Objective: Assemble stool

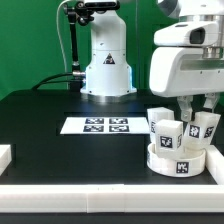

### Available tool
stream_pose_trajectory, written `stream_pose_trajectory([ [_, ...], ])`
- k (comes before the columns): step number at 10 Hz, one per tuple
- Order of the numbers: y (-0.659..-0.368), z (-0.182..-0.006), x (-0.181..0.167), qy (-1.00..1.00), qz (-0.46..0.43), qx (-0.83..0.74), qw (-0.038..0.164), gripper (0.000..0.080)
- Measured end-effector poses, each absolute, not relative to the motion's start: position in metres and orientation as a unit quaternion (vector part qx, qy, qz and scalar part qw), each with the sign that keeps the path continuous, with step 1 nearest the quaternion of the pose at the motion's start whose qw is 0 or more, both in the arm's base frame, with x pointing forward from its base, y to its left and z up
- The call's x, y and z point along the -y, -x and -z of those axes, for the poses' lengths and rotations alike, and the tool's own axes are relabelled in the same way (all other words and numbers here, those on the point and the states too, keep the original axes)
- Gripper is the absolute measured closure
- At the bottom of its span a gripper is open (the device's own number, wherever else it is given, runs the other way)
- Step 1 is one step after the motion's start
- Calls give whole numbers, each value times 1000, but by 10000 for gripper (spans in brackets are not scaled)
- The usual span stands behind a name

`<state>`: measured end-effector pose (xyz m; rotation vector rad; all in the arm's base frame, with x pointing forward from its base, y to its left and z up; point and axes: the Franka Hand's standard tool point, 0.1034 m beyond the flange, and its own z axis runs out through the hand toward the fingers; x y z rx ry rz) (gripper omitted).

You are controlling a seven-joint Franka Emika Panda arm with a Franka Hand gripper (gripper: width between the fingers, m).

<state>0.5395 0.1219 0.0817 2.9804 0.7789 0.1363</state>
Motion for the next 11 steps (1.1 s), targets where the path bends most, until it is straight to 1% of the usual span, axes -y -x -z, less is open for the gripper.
stream_pose_trajectory([
  [2, -539, -81, -122, -983, -46, -178, 26, 459],
  [5, -540, -80, -121, -997, -63, 41, 7, 459],
  [8, -540, -80, -120, -976, -64, 206, -16, 459],
  [9, -539, -79, -124, -953, -61, 294, -22, 459],
  [11, -539, -80, -124, -926, -54, 373, -27, 459],
])
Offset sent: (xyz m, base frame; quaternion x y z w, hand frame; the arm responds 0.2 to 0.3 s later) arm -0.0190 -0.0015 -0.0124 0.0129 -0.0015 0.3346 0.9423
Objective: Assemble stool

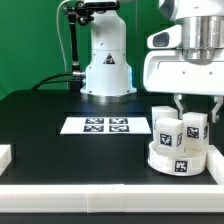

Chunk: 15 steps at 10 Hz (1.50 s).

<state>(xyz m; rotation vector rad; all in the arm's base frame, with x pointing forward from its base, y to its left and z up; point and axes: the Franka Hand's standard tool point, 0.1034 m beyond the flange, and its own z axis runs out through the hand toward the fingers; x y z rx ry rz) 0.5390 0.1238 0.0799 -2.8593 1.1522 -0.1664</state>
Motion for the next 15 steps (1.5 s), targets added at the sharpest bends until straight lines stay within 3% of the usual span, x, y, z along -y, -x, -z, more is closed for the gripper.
stream_pose_trajectory([
  [4, -539, -80, -124, 871, 48, -487, 38, 459],
  [11, -538, -78, -120, 623, 13, -776, 100, 459],
  [15, -538, -77, -122, 515, -4, -851, 105, 459],
])
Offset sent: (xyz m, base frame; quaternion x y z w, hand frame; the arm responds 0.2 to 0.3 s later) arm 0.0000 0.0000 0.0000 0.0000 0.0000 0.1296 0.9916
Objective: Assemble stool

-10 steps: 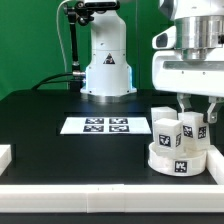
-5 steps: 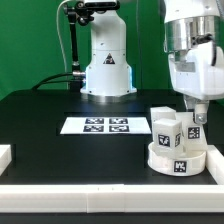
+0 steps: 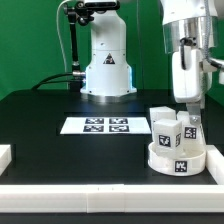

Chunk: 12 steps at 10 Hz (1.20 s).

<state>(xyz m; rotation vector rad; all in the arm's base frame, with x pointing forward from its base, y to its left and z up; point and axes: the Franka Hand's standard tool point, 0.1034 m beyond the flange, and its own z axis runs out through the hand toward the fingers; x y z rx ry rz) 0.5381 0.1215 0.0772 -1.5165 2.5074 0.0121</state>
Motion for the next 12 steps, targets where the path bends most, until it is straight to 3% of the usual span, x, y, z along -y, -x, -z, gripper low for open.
stream_pose_trajectory([
  [2, -538, -77, -122, 505, -6, -857, 106, 459],
  [4, -536, -87, -129, 521, -22, -847, 106, 224],
  [5, -536, -98, -135, 528, -31, -841, 112, 173],
  [7, -541, -117, -146, 549, -33, -825, 130, 154],
  [9, -539, -112, -143, 614, -22, -778, 127, 151],
  [10, -538, -112, -143, 654, -18, -746, 125, 150],
  [12, -536, -110, -141, 759, -5, -644, 99, 150],
])
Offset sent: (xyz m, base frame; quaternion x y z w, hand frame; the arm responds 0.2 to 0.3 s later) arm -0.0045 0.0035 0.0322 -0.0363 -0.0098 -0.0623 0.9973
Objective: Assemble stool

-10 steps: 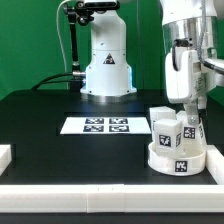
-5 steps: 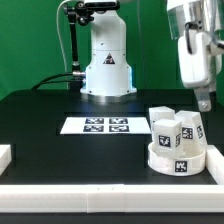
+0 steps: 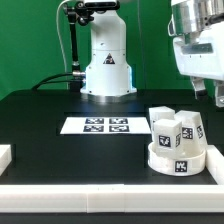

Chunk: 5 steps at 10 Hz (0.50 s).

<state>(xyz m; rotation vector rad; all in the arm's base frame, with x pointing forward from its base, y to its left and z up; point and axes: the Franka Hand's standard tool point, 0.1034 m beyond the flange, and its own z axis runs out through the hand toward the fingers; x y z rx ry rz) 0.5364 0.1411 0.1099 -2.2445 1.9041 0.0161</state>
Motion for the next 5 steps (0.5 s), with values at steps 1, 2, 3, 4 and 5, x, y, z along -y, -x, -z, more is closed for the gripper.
stream_pose_trajectory([
  [1, -538, -110, -139, 820, 9, -566, 90, 150],
  [2, -538, -111, -139, 856, 7, -510, 83, 150],
  [3, -540, -112, -137, 878, 13, -471, 83, 150],
  [4, -539, -112, -137, 888, 15, -452, 82, 150],
  [5, -539, -112, -136, 902, 18, -423, 81, 150],
])
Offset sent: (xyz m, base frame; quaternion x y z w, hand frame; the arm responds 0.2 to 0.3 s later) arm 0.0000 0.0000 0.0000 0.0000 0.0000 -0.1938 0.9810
